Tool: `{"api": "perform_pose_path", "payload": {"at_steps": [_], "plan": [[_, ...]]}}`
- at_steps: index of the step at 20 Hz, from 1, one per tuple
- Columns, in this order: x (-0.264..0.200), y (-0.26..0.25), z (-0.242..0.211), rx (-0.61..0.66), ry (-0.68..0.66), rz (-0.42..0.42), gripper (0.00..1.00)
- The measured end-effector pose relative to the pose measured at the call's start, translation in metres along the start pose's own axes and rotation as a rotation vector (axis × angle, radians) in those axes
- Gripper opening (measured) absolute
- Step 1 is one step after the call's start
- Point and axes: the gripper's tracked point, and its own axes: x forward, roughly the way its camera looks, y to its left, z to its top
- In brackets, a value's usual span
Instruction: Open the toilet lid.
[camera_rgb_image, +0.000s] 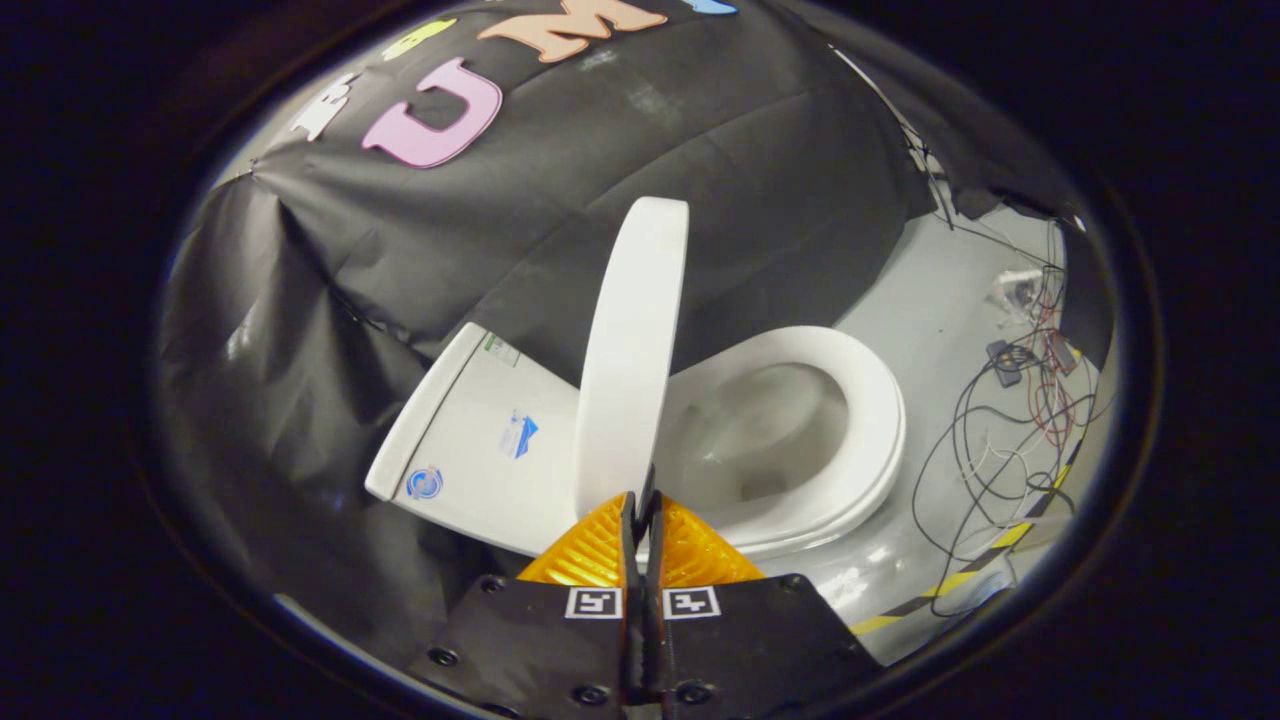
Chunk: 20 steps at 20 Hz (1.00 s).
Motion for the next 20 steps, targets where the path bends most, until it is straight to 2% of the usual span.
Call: {"api": "perform_pose_path", "payload": {"at_steps": [6,13,17,20], "plan": [[-0.002,0.028,0.007,-0.131,-0.037,-0.017,0.01],[-0.001,0.056,0.012,-0.145,-0.075,0.006,0.01],[-0.002,0.068,0.012,-0.231,-0.115,-0.032,0.01],[-0.001,0.076,0.011,-0.209,-0.117,-0.030,0.01]]}}
